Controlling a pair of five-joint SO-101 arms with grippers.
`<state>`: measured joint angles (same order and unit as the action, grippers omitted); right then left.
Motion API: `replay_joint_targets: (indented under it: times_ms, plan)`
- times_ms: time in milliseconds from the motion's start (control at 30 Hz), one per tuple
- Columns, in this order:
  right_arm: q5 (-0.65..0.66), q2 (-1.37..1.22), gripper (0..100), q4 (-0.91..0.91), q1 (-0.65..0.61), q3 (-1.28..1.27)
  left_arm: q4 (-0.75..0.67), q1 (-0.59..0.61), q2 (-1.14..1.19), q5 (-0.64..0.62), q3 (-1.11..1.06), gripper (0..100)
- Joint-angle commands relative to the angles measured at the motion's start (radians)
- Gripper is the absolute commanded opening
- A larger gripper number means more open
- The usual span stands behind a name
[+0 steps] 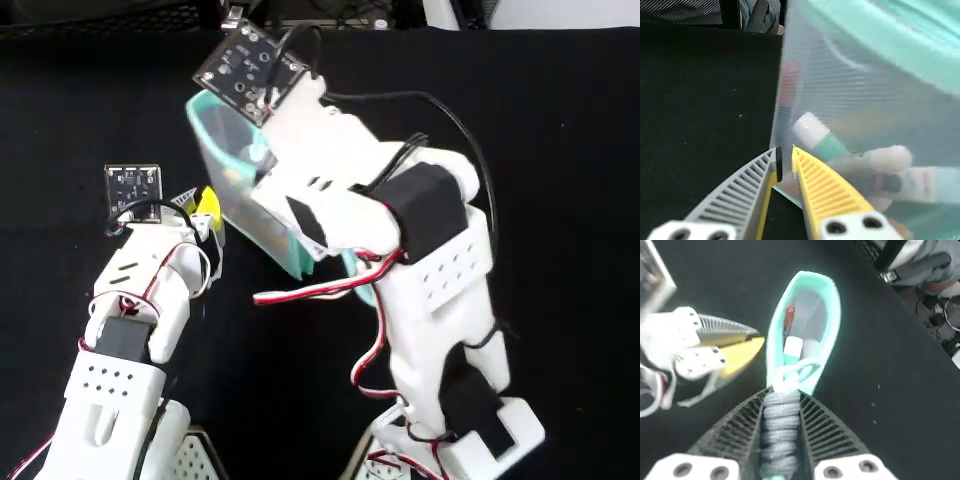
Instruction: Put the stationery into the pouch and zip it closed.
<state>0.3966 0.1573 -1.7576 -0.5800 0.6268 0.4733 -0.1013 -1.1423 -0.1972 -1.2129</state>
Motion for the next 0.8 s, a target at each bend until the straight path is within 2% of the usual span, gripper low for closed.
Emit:
replay_joint_targets:
  times_ms: [0,133,367,433,633,767]
  plan:
    - [0.126,0.073,1.2,-0.008,0.02,-0.093,0.005,-0.004,0.002,-0.008,0.016,7]
    - [0.236,0.139,1.2,-0.002,0.017,-0.262,0.005,-0.004,0.002,-0.008,0.016,7]
    - [0.239,0.255,1.2,0.078,0.012,-0.42,0.005,-0.004,0.002,-0.008,0.016,7]
    - [0.199,0.286,1.2,0.143,0.012,-0.449,0.006,-0.012,0.0,-0.008,0.016,7]
    - [-0.038,0.266,1.3,0.446,0.011,-0.581,0.02,-0.015,0.0,-0.008,0.021,7]
    - [-0.078,0.214,1.3,0.548,-0.026,-0.615,0.129,-0.05,-0.061,-0.008,0.051,7]
